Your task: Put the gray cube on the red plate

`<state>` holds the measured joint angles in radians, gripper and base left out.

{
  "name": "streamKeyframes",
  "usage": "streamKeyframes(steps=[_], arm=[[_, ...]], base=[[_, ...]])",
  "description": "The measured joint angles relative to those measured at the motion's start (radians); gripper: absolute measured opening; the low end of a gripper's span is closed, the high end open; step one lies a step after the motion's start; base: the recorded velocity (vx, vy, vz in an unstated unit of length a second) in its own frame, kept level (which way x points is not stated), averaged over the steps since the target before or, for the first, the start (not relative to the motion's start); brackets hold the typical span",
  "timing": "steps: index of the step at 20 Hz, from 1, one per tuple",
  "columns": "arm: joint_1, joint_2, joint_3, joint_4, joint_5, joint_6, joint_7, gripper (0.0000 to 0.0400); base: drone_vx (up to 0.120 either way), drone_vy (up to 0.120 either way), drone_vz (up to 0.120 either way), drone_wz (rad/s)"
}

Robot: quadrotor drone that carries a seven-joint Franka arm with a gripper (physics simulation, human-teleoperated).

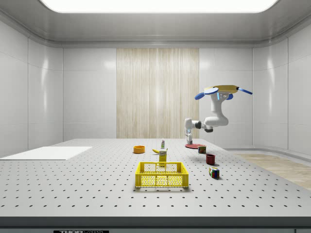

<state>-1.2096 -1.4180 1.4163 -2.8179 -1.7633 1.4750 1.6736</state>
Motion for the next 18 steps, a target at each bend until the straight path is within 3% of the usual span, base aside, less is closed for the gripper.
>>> streamKeyframes(steps=[18], arm=[[-0.009, -0.055, 0.009, 0.002, 0.026, 0.050, 0.008, 0.0251]], base=[[-0.120, -0.120, 0.000, 0.000]])
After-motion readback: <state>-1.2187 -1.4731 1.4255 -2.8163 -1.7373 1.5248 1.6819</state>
